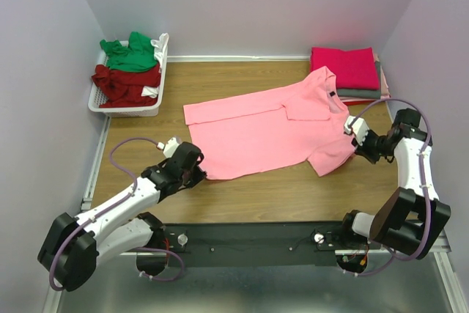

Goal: Fold and stack the t-shirts
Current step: Fold the tshirt

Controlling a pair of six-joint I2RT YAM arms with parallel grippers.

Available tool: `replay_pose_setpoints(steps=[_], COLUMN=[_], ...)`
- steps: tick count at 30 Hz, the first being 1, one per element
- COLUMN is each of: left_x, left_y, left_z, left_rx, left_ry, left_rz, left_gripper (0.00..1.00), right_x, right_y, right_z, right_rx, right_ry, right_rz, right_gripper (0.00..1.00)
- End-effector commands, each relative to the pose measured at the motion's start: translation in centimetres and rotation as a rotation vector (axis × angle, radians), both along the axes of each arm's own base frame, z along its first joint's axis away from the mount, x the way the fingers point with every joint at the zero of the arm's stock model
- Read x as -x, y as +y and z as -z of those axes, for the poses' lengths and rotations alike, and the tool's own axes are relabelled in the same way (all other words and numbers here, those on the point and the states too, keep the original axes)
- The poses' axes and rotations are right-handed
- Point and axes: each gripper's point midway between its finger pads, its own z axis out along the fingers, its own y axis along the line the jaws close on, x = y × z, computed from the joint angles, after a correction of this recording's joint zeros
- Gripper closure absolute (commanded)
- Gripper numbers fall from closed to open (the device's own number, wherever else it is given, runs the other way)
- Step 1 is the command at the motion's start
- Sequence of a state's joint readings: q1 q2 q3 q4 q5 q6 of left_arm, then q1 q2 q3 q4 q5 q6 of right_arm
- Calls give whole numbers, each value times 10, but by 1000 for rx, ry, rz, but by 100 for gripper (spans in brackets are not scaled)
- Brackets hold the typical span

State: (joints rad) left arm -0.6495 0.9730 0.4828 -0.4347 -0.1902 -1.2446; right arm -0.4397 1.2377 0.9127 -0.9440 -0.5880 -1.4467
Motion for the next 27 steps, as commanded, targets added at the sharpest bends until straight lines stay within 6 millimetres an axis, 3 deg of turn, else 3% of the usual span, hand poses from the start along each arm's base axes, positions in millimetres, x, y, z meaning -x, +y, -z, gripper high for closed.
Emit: replay_pose_setpoints(steps=[1, 6, 15, 27], left_x=[-11, -15, -19, -38], left_y=[3, 5, 8, 18], left_z=[-20, -38, -47, -68], left_rx=[-13, 0, -3, -11], left_ry=[-68, -106, -131, -188], left_rz=[-18, -31, -44, -95], left_gripper=[98, 99, 99, 99], right_x=[-8, -17, -37, -56], right_y=[9, 8, 7, 2], right_z=[-18, -29, -49, -56], right_rx=[-42, -53, -95, -122], right_ry=[-50, -79, -116, -123], right_rz=[-10, -9, 0, 14], right_gripper=[100, 100, 99, 100])
